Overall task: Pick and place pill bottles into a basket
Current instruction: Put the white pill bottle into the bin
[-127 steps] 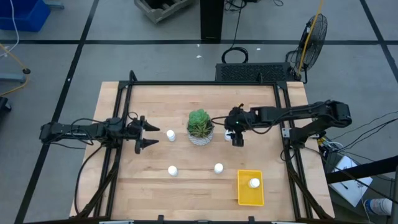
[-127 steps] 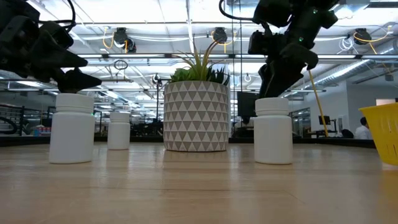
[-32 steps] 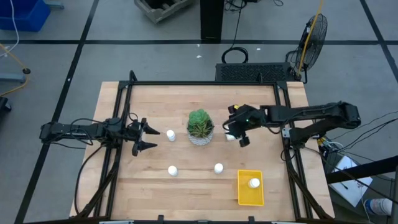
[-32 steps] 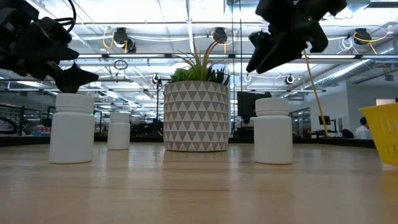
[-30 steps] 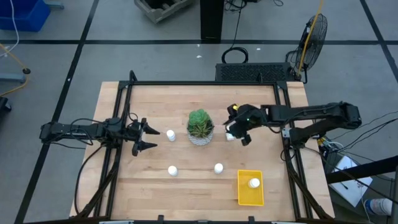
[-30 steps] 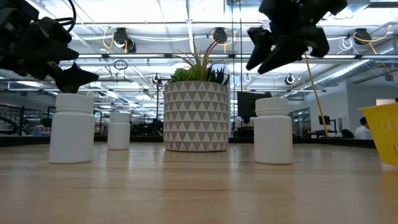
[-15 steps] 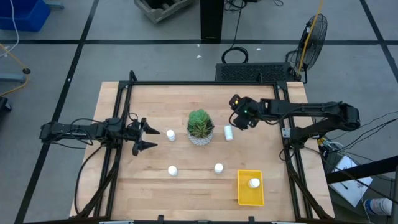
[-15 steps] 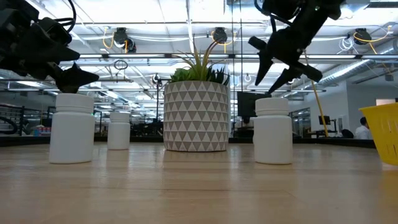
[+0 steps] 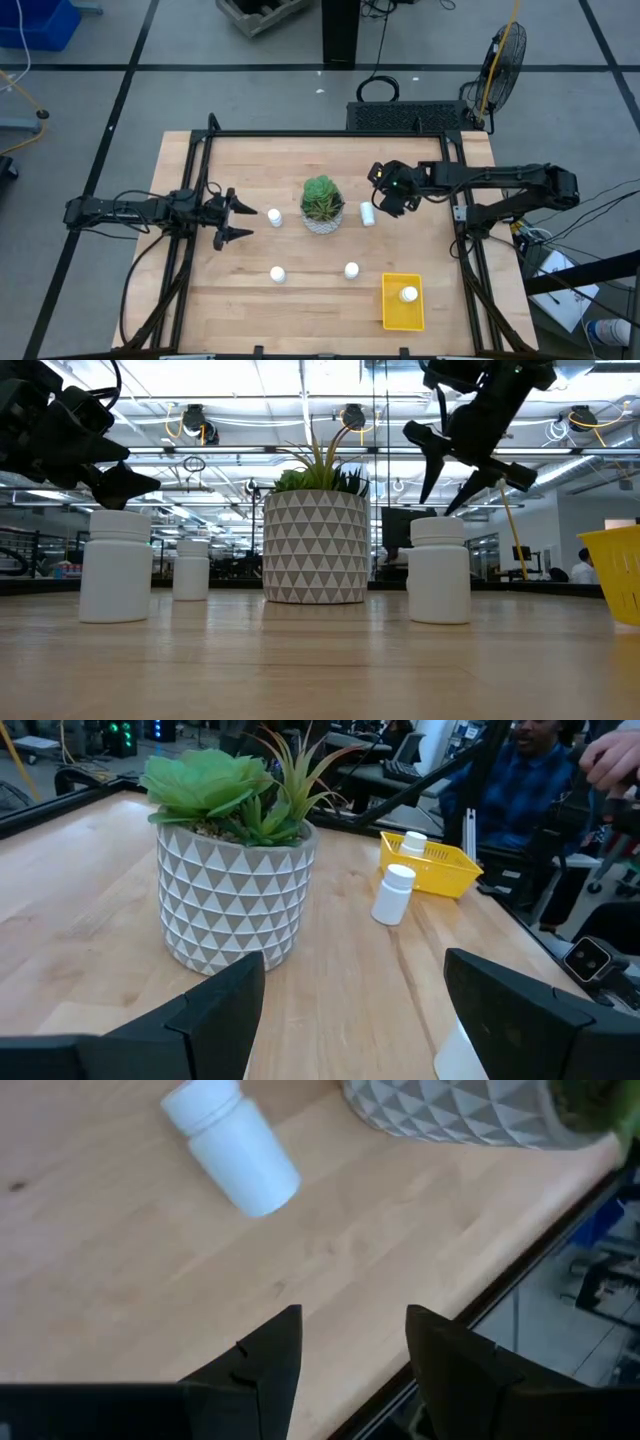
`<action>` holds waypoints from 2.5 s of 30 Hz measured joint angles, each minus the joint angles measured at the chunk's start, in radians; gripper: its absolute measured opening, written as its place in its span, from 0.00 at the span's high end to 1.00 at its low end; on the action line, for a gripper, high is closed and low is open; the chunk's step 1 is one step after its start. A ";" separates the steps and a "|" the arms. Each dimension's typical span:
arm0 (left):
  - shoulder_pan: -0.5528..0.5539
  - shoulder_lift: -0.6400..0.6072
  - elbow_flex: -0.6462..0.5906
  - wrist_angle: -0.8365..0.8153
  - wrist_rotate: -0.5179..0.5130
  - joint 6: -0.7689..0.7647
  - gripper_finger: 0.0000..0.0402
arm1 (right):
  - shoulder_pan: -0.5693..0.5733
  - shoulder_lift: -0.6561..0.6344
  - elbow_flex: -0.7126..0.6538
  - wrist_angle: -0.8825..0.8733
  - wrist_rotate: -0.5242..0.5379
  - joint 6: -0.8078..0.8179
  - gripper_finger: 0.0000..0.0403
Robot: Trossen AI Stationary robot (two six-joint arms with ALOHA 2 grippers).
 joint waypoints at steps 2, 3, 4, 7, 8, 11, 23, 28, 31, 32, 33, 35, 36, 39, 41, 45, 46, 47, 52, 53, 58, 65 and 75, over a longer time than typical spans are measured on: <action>0.000 0.000 0.000 0.000 0.000 0.001 0.23 | -0.015 0.000 0.000 -0.009 -0.001 -0.025 0.57; 0.000 0.000 0.000 0.000 0.000 0.001 0.23 | -0.023 0.000 0.000 -0.008 -0.001 -0.025 0.57; 0.000 0.000 0.000 0.000 0.000 0.001 0.23 | -0.030 0.001 0.000 -0.007 -0.004 -0.022 0.57; 0.000 0.000 0.000 0.000 -0.001 0.008 0.23 | -0.041 0.020 0.001 -0.011 -0.048 -0.022 0.57; 0.000 0.000 0.000 0.000 -0.001 0.011 0.23 | -0.041 0.031 0.001 -0.012 -0.055 -0.027 0.57; 0.000 0.000 0.000 0.000 -0.002 0.014 0.23 | -0.042 0.068 0.001 -0.006 -0.055 -0.078 0.57; 0.000 0.000 0.000 0.000 -0.002 0.015 0.23 | -0.019 0.142 0.001 0.046 -0.112 -0.163 0.60; 0.000 0.000 0.000 0.000 -0.002 0.016 0.23 | 0.011 0.135 0.002 0.115 -0.128 -0.272 0.52; 0.000 0.000 0.000 0.000 -0.002 0.016 0.23 | 0.018 0.136 0.001 0.122 -0.085 -0.344 0.46; 0.000 0.000 0.000 0.000 -0.002 0.016 0.23 | 0.018 0.136 0.001 0.121 -0.073 -0.362 0.44; 0.000 0.000 0.000 0.000 -0.002 0.015 0.23 | 0.018 0.136 0.001 0.113 -0.066 -0.377 0.42; 0.000 0.000 0.000 0.000 -0.002 0.015 0.23 | 0.013 0.136 0.001 0.106 -0.049 -0.401 0.39; 0.000 0.000 0.000 0.000 -0.002 0.012 0.23 | 0.012 0.136 0.001 0.108 -0.050 -0.416 0.38; 0.000 0.000 0.000 0.000 -0.002 0.009 0.23 | 0.012 0.137 0.001 0.113 -0.054 -0.476 0.35; 0.000 0.000 0.000 0.000 -0.002 0.009 0.23 | 0.013 0.146 0.001 0.125 -0.063 -0.515 0.33; 0.000 0.000 0.000 0.000 -0.002 0.009 0.23 | 0.013 0.189 0.001 0.128 -0.101 -0.525 0.33; 0.000 0.000 0.000 0.000 -0.002 0.009 0.23 | 0.013 0.205 0.001 0.125 -0.103 -0.526 0.33; 0.000 0.000 0.000 0.000 -0.002 0.009 0.23 | 0.013 0.221 0.001 0.126 -0.103 -0.531 0.33; 0.000 0.000 0.000 0.000 -0.002 0.008 0.23 | 0.013 0.288 0.001 0.132 -0.081 -0.556 0.33; 0.000 0.000 0.000 0.000 -0.002 0.008 0.23 | 0.012 0.291 0.001 0.134 -0.073 -0.557 0.33; 0.000 0.000 0.000 0.000 -0.002 0.008 0.23 | -0.009 0.289 0.001 0.131 -0.103 -0.576 0.33; 0.000 0.000 0.000 0.000 -0.002 0.010 0.23 | -0.021 0.289 -0.013 0.123 -0.131 -0.601 0.33; 0.000 0.000 0.000 0.000 -0.002 0.011 0.23 | -0.021 0.289 -0.057 0.197 -0.129 -0.631 0.33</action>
